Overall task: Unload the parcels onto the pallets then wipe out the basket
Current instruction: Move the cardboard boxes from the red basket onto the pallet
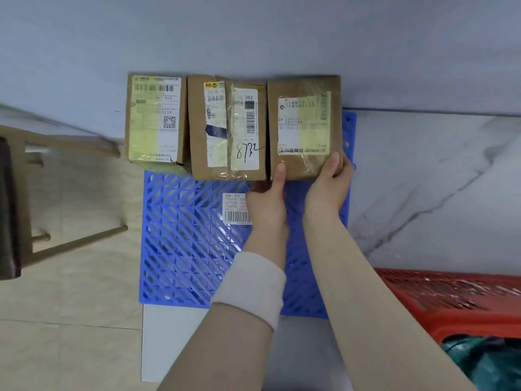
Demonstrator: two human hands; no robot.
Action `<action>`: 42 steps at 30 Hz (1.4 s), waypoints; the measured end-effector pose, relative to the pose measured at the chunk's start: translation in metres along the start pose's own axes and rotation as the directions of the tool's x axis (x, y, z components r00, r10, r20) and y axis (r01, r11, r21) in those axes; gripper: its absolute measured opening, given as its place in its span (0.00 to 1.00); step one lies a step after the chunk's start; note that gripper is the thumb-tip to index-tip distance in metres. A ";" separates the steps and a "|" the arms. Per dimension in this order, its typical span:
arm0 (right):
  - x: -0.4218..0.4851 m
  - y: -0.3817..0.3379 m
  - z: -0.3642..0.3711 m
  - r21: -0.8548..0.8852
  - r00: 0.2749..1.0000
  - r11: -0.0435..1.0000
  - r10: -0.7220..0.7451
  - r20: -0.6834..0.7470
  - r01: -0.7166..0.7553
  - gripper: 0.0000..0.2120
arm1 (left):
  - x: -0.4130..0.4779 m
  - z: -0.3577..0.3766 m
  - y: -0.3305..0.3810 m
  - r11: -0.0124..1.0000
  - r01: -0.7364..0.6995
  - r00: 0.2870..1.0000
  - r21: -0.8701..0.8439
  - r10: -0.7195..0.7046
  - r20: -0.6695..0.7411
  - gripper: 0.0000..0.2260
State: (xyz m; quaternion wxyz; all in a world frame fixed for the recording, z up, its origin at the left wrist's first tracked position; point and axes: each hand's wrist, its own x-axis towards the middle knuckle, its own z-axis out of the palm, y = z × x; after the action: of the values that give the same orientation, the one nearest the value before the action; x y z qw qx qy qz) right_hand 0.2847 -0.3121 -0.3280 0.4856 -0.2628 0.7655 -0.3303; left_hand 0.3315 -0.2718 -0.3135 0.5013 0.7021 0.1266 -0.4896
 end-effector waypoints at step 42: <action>-0.123 -0.045 -0.510 -0.373 0.924 0.847 -0.325 0.203 0.379 0.17 | -0.407 0.066 -0.174 0.577 -0.596 0.803 0.559 0.401 0.442 0.15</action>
State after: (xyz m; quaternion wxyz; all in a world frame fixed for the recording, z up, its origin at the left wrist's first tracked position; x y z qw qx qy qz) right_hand -0.1308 -0.1244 -0.0654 0.4010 -0.5149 0.7219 -0.2299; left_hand -0.0207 -0.1177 -0.0841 0.3418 0.7677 -0.3328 -0.4278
